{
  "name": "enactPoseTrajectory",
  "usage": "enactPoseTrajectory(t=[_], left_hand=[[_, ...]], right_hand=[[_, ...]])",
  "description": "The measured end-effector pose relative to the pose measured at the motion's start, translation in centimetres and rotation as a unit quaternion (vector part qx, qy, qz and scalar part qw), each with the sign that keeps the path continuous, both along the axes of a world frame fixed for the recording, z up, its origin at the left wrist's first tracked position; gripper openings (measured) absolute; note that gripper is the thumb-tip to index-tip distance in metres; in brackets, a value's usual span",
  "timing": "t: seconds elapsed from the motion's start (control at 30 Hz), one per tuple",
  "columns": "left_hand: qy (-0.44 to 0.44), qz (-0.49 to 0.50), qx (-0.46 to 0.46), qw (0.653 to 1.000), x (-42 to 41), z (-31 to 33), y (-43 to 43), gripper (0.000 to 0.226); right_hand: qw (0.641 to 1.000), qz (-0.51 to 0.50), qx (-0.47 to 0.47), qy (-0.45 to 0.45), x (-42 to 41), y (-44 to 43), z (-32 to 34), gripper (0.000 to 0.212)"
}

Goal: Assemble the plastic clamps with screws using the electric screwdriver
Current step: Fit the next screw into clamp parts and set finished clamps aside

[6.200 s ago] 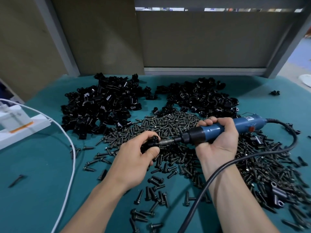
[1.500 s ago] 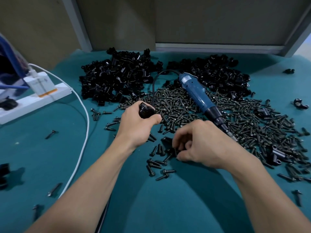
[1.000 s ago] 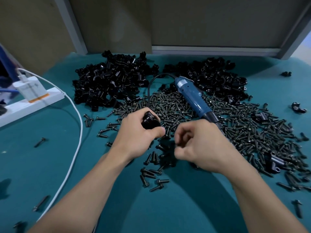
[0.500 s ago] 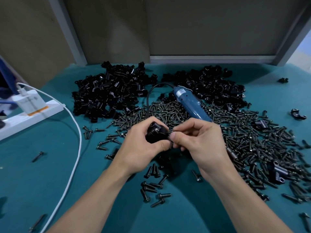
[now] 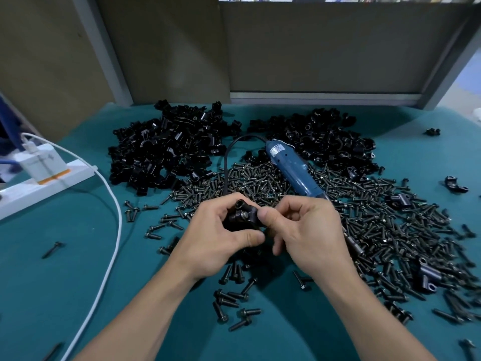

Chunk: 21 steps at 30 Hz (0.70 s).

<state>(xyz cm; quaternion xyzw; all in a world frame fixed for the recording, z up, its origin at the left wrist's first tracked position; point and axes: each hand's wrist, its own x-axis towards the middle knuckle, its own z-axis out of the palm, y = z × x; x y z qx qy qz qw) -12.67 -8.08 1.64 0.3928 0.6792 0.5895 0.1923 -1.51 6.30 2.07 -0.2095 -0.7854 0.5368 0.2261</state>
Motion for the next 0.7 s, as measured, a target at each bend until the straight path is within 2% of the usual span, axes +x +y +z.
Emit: enactPoseTrajectory(t=[0.1,0.17,0.23,0.33,0.37,0.5,0.57,0.7], left_hand=[[0.009,-0.010,-0.011,1.000,0.2,0.0,0.1,0.027],[0.005,-0.011,-0.010,1.000,0.3,0.0,0.2,0.026],[-0.016,0.002,-0.002,1.000,0.2,-0.1,0.3,0.025],[-0.034,0.015,0.000,0.999,0.2,-0.1,0.5,0.023],[-0.036,0.013,-0.001,0.999,0.2,-0.2,0.5,0.022],[-0.029,0.014,-0.018,0.999,0.2,-0.3,0.3,0.020],[-0.025,0.020,-0.018,0.999,0.1,-0.3,0.4,0.021],[-0.028,0.022,-0.018,0.999,0.2,-0.3,0.6,0.020]], right_hand=[[0.998,-0.022,0.056,-0.015,-0.1,-0.6,-0.1,0.055],[0.996,-0.016,0.079,-0.031,-0.1,-0.8,0.1,0.065],[0.993,-0.009,0.112,-0.037,0.3,-0.4,0.4,0.058],[0.992,0.019,0.121,-0.026,0.7,0.1,0.7,0.020],[0.991,0.020,0.127,-0.025,0.6,0.1,0.5,0.018],[0.986,0.005,0.154,-0.066,-0.1,-0.3,0.1,0.035],[0.986,0.011,0.153,-0.057,0.1,0.0,0.1,0.038],[0.987,0.038,0.152,-0.042,0.8,0.4,0.0,0.018]])
